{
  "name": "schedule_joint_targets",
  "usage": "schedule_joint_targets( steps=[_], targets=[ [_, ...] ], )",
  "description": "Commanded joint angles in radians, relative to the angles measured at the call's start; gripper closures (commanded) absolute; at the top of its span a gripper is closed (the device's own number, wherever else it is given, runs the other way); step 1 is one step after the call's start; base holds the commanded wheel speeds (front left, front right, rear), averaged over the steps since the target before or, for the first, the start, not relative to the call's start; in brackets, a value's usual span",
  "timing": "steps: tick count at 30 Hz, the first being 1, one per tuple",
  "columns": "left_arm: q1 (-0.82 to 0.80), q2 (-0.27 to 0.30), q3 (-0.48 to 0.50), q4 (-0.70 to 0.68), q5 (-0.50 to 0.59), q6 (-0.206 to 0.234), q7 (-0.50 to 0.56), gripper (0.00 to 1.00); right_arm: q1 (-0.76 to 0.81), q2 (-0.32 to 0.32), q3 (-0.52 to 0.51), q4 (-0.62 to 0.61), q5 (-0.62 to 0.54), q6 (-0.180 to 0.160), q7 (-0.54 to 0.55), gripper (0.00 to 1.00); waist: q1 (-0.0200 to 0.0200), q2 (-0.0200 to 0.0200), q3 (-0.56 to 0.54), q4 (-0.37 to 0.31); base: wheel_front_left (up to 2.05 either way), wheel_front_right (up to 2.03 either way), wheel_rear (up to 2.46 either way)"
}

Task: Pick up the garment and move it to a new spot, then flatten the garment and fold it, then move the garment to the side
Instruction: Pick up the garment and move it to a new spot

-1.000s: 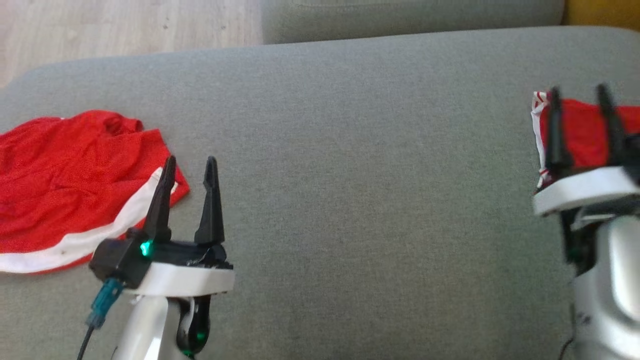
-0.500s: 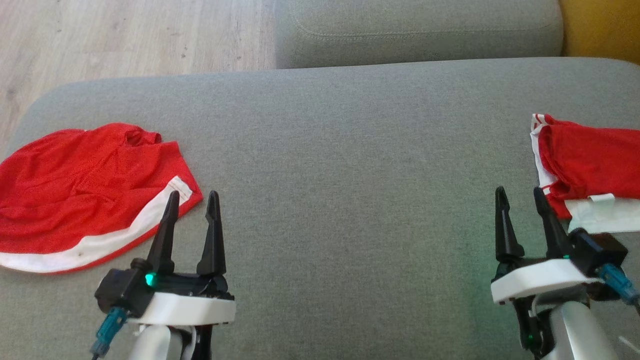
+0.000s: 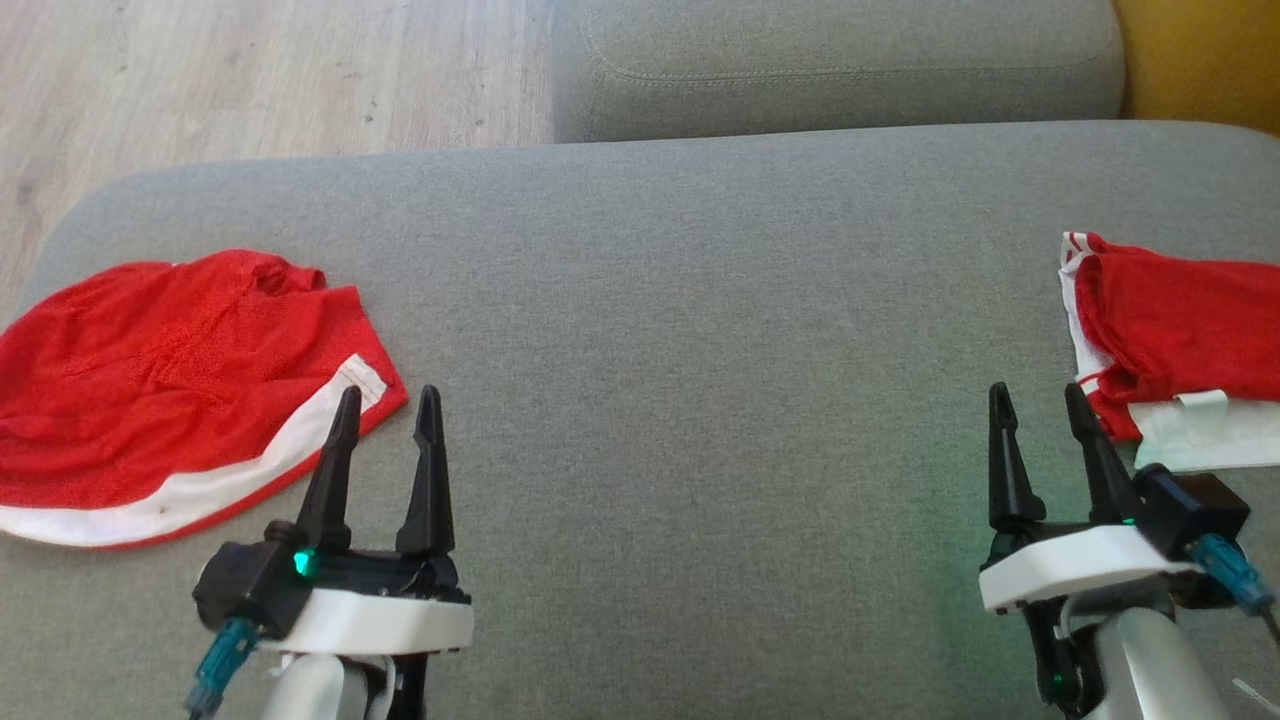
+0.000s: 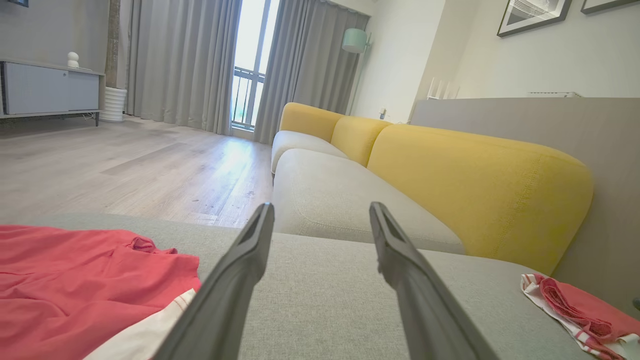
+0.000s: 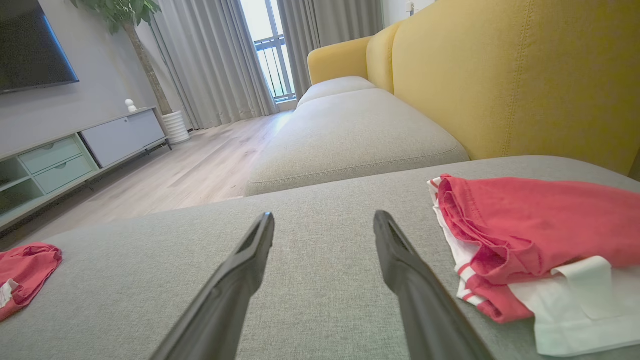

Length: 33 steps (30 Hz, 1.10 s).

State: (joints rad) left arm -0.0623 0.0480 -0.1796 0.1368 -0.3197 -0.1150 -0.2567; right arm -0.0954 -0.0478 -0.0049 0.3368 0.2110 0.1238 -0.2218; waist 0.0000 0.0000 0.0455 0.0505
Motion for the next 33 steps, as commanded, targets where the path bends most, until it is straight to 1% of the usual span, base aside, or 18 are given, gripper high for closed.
schedule_joint_targets(
  steps=[1, 22, 27, 33],
  targets=[
    [-0.023, 0.002, 0.026, -0.033, 0.001, 0.007, -0.005, 0.00, -0.043, -0.002, 0.028, -0.025, 0.001, 0.007, -0.016, 0.00, 0.0000, 0.0000, -0.001, 0.001, 0.00, 0.00, 0.00],
    [-0.025, 0.002, 0.031, -0.022, -0.003, 0.012, -0.005, 0.00, -0.053, -0.002, 0.042, -0.029, -0.008, 0.007, -0.015, 0.00, 0.0000, 0.0000, 0.003, 0.016, 0.00, 0.00, 0.00],
    [-0.028, 0.002, 0.038, -0.021, -0.002, 0.017, -0.005, 0.00, -0.053, -0.002, 0.067, -0.040, -0.008, 0.007, -0.008, 0.00, 0.0000, 0.0000, -0.002, 0.048, 0.00, 0.00, 0.00],
    [-0.025, 0.002, 0.053, -0.022, 0.001, 0.024, -0.005, 0.00, -0.048, -0.002, 0.105, -0.051, -0.004, 0.007, 0.002, 0.00, 0.0000, 0.0000, -0.007, 0.115, 0.00, 0.00, 0.00]
  ],
)
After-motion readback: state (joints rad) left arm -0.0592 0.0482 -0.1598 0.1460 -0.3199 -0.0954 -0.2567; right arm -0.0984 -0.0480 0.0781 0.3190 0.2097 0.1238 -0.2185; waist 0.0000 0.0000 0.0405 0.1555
